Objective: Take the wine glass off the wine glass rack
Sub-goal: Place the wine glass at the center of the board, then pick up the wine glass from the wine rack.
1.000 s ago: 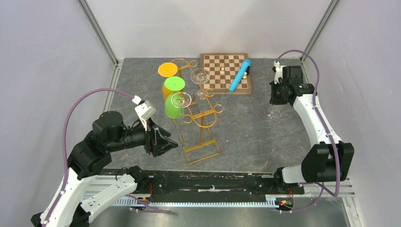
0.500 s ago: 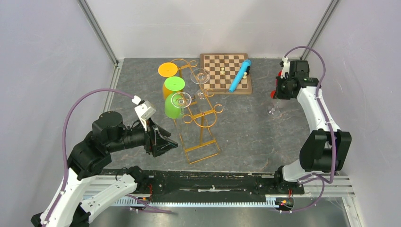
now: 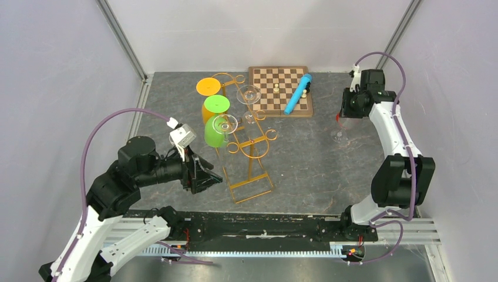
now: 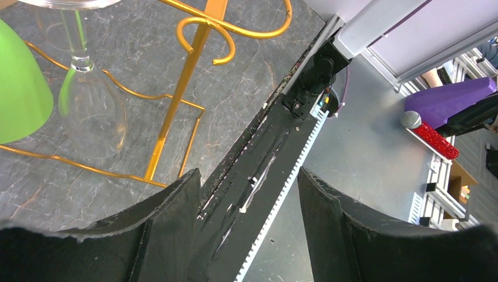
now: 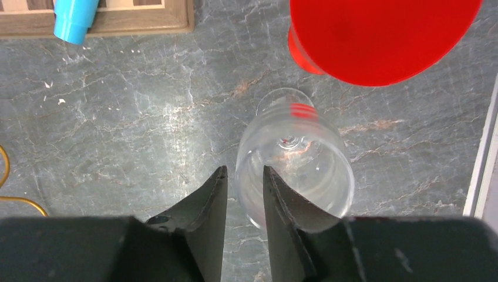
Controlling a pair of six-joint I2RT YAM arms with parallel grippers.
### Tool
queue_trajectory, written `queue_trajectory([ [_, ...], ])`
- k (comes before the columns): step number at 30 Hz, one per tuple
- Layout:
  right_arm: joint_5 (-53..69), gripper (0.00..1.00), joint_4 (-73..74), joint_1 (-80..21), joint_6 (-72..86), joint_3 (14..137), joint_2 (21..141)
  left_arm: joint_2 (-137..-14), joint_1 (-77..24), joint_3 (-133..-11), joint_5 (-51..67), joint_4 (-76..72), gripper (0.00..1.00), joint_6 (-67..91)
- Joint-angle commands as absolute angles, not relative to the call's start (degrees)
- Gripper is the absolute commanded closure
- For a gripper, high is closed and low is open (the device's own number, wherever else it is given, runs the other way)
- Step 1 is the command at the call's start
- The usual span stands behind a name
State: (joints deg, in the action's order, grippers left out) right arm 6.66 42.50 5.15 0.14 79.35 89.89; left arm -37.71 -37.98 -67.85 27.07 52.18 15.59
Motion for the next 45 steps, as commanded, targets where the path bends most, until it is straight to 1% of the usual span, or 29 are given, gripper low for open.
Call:
queue_trajectory([
  [1,5.67,0.65,41.69,5.54,1.76,83.97,89.52,-38.38,-38.06,-69.13,27.82,50.58,0.32,12.79],
  [7,4.93,0.54,42.31,5.49,2.36,87.88,88.77,-38.41,-38.1,-69.25,27.69,50.54,0.32,12.92],
  [13,4.51,0.48,41.85,5.54,3.9,91.04,86.11,-38.66,-38.1,-69.61,27.69,50.54,0.32,13.09],
  [18,10.46,0.43,38.27,5.41,6.09,91.29,81.66,-38.88,-38.06,-69.68,26.83,50.52,0.32,13.51],
  [23,22.03,0.42,34.09,4.53,10.53,92.55,79.54,-38.31,-38.06,-69.68,25.41,50.32,0.32,14.31],
  [27,27.66,0.4,29.25,0.38,13.68,93.14,78.57,-37.55,-38.06,-69.46,24.06,50.19,0.33,14.72],
  [30,28.31,0.38,26.75,-5.25,15.08,94.25,78.68,-36.55,-38.06,-68.64,22.11,49.63,0.32,15.27],
  [34,31.27,0.36,22.09,-10.05,19.17,94.61,79.58,-34.96,-38.06,-67.28,18.85,48.98,0.32,16.04],
  [37,33.33,0.36,18.25,-12.83,22.15,94.25,80.72,-34.58,-38.06,-66.89,17.96,49.25,0.32,16.0],
  [45,34.79,0.38,14.39,-19.3,24.37,92.58,84.65,-34.53,-38.06,-66.28,14.79,49.44,0.32,16.23],
])
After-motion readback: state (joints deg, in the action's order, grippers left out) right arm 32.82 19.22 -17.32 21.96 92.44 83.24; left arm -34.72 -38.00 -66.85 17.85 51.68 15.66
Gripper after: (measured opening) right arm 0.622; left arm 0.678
